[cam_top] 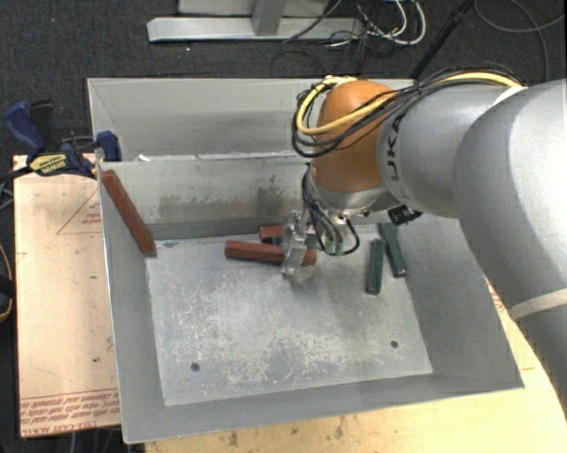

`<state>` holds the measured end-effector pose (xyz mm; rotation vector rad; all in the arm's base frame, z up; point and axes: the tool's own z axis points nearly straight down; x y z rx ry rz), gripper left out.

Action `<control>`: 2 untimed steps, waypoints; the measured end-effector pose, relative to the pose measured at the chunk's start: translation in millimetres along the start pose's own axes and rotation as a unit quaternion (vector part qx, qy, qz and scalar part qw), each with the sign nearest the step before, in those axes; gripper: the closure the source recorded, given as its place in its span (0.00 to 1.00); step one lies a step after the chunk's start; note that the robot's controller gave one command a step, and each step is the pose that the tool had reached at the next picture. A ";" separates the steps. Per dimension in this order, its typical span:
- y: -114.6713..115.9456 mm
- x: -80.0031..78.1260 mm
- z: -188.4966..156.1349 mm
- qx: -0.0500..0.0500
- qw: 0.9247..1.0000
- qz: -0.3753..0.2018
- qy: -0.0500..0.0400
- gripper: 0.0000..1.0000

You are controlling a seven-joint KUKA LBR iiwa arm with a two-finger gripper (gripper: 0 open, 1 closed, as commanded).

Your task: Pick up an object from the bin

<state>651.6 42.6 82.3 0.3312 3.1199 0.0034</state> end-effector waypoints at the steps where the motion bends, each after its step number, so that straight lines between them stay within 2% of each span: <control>1: -4.6 6.6 -56.2 0.001 1.000 0.002 0.004 1.00; 2: -16.7 9.5 -126.1 0.001 0.999 0.038 0.002 1.00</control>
Offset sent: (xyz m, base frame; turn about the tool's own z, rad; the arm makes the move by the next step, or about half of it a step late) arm -0.0188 -0.0249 0.1737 0.1370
